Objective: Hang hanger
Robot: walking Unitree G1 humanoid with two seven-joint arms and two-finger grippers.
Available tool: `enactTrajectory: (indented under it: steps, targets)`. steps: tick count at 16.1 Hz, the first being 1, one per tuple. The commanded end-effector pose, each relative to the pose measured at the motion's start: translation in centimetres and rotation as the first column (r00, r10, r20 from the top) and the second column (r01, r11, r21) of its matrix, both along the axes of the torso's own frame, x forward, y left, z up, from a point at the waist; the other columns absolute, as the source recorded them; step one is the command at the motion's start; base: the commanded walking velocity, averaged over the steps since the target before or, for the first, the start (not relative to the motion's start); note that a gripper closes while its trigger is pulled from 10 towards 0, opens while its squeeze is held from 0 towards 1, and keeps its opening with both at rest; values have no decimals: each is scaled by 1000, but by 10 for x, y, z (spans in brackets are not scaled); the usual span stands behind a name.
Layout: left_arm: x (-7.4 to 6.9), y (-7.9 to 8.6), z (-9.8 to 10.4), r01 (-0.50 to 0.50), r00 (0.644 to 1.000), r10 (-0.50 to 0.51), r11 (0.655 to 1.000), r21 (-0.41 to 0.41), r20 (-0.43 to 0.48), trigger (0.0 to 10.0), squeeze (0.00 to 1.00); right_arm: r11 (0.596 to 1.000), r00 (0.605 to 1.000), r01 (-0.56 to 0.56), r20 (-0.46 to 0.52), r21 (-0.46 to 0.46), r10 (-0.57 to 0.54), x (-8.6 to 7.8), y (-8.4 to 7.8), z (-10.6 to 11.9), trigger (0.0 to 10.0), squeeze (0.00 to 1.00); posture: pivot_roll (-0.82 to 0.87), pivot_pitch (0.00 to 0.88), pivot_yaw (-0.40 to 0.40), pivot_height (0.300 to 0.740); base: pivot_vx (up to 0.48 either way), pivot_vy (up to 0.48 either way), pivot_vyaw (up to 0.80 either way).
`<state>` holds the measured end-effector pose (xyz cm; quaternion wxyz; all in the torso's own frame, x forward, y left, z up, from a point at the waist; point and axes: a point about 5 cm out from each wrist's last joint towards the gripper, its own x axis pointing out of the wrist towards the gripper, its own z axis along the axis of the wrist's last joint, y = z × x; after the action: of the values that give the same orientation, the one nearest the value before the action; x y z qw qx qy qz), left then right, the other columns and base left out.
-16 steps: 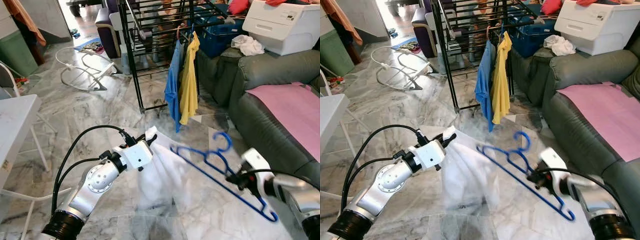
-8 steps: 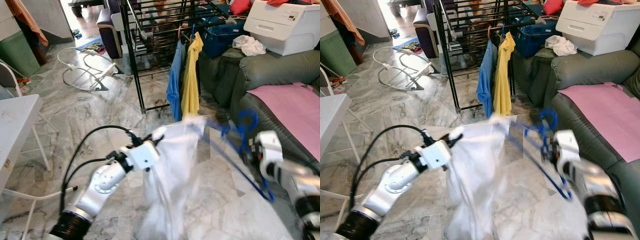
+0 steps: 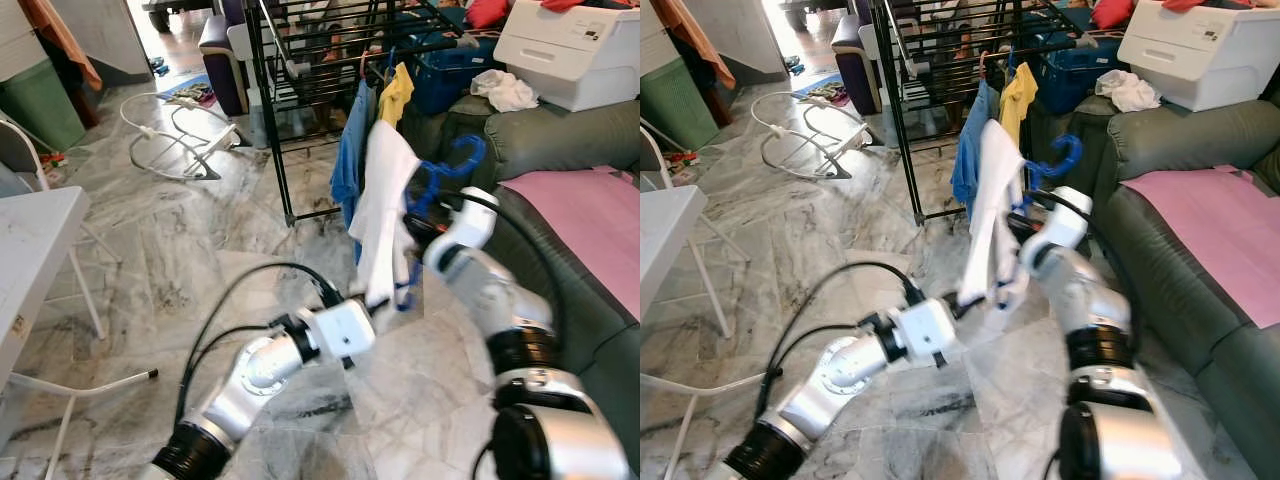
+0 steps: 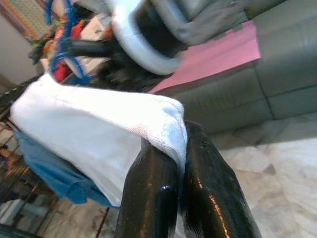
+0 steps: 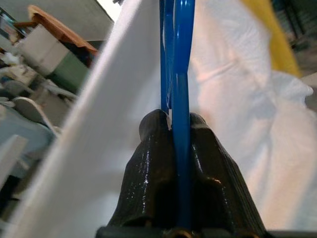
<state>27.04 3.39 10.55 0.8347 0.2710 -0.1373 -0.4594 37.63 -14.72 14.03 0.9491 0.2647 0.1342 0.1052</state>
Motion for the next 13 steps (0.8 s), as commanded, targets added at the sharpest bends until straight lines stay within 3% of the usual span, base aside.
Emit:
enactTrajectory:
  steps: [1,3,7,8,11,13]
  targets:
    - [-2,-1,-2,22,1000,-22,1000,18,-15,10000,0,999,999,21,38,48,-23,5,2,18,10000,0,-123,0,62,740,0,0,0]
    - [-6,0,-8,38,998,-36,999,32,-44,10000,0,997,997,48,56,65,-51,8,6,24,10000,0,-121,0,62,740,0,0,0]
    - [-13,20,-31,31,990,-17,995,97,-140,10000,0,976,969,216,116,40,-219,15,-28,42,10000,0,-117,0,60,740,0,0,0]
    - [-14,20,-32,28,988,-13,995,98,-151,10000,0,974,965,224,129,42,-228,16,-30,46,10000,0,-119,0,56,740,0,0,0]
    - [-16,19,-42,37,984,-12,990,135,-179,10000,0,988,962,154,228,-2,-149,16,-16,59,10000,0,-121,0,56,740,0,0,0]
    - [-15,19,-52,29,980,7,984,174,-200,10000,0,998,951,56,302,26,-61,13,5,70,10000,0,-124,0,58,740,0,0,0]
